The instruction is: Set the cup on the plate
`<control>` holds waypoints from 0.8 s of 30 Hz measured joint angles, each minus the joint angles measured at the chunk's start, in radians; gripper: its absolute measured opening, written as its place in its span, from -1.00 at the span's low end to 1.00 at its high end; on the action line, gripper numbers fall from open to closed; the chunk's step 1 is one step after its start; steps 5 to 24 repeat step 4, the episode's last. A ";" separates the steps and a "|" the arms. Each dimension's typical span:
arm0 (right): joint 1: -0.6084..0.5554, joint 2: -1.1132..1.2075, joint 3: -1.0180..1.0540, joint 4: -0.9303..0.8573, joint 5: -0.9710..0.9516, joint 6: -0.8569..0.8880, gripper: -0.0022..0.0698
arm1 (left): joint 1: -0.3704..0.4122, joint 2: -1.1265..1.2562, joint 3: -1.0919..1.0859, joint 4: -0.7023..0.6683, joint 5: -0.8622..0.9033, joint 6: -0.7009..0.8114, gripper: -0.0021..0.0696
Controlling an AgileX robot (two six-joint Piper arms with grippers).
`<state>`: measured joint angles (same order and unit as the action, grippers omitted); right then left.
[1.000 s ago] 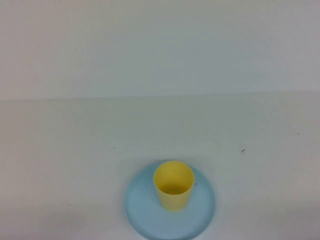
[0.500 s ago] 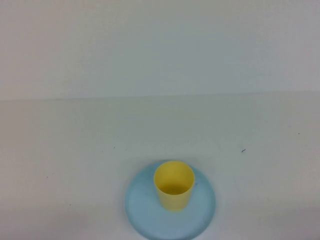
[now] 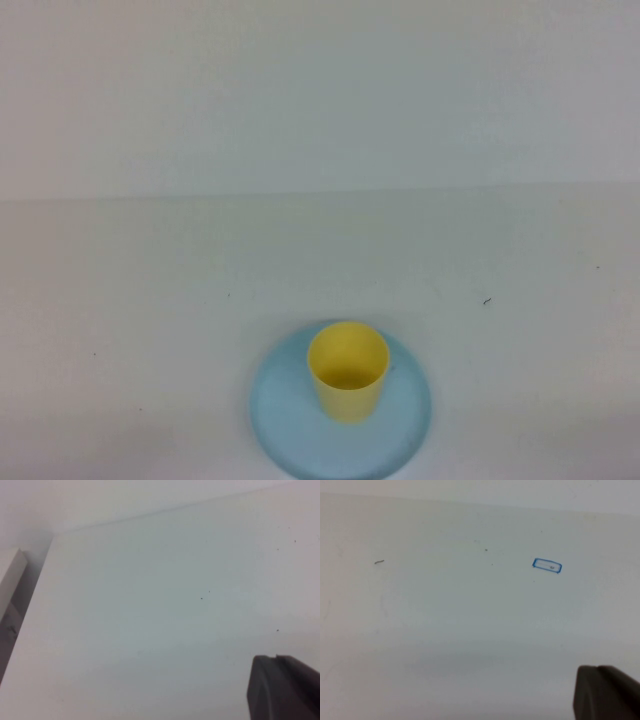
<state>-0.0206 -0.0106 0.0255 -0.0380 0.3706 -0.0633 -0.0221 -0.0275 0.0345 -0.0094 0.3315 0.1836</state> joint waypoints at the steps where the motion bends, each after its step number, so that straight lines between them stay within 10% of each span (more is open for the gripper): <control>1: 0.000 0.000 0.000 0.000 0.000 0.000 -0.94 | 0.000 0.000 0.000 0.000 0.000 0.000 -0.94; 24: 0.000 0.000 0.000 0.000 0.000 0.000 -0.94 | 0.000 0.000 0.000 0.000 0.000 0.000 -0.94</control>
